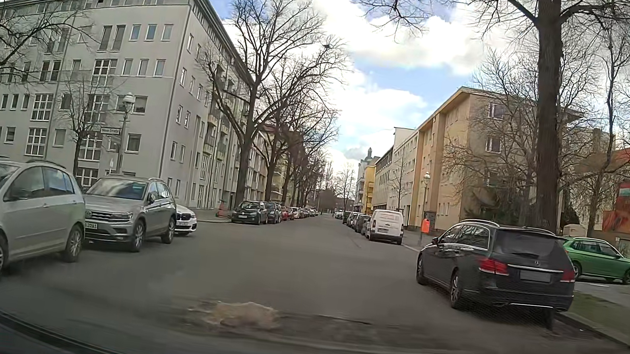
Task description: Follow the waypoints while adhering to traffic rules and regulations
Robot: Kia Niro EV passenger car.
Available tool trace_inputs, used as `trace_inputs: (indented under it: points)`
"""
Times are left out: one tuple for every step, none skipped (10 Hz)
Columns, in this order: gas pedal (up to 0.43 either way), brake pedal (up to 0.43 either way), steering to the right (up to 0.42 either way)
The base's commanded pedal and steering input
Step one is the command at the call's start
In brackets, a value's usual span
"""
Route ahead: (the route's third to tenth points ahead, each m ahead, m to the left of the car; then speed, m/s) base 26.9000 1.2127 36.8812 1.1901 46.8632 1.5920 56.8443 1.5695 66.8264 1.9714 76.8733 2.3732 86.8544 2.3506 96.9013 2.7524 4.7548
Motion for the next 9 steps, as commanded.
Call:
trace_inputs:
  points:
    - [0.000, 0.030, -0.002]
    - [0.000, 0.030, -0.002]
    - [0.000, 0.030, -0.002]
    - [0.000, 0.030, -0.001]
    - [0.000, 0.030, -0.001]
    - [0.000, 0.030, -0.001]
    - [0.000, 0.030, -0.001]
    - [0.000, 0.030, -0.001]
    - [0.000, 0.030, -0.001]
